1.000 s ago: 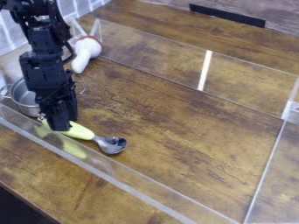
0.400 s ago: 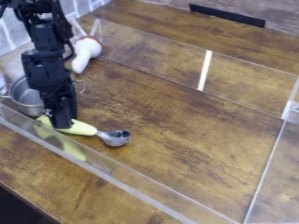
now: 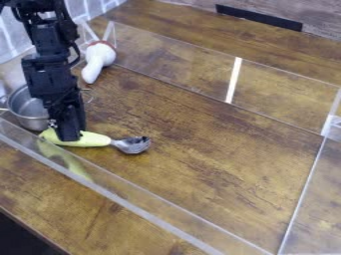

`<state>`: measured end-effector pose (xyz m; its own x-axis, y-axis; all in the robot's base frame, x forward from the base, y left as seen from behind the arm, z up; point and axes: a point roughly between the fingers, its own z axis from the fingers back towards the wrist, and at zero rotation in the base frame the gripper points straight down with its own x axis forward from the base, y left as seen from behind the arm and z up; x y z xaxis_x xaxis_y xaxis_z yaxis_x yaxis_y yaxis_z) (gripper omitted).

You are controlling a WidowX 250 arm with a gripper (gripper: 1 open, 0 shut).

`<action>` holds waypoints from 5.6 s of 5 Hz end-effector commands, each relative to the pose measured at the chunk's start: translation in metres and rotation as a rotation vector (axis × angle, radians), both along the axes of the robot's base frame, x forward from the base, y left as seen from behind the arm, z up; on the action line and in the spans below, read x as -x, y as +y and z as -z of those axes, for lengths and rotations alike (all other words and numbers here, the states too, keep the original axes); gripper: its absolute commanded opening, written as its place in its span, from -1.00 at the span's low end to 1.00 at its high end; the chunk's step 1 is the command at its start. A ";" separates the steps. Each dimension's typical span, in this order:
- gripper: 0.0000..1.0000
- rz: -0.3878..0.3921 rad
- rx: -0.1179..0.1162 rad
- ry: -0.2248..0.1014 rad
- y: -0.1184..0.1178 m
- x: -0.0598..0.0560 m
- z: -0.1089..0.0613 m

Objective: Move the green spoon to the right

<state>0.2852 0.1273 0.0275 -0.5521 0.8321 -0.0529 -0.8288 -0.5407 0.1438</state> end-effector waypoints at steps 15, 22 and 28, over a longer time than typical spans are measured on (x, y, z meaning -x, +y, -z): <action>-1.00 0.611 0.214 0.070 0.005 0.010 -0.008; -1.00 0.136 0.367 0.029 -0.035 -0.002 -0.046; -1.00 0.314 0.383 0.110 -0.111 -0.001 -0.034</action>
<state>0.2828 0.0220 0.0481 -0.3281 0.8825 -0.3370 -0.8912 -0.1709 0.4202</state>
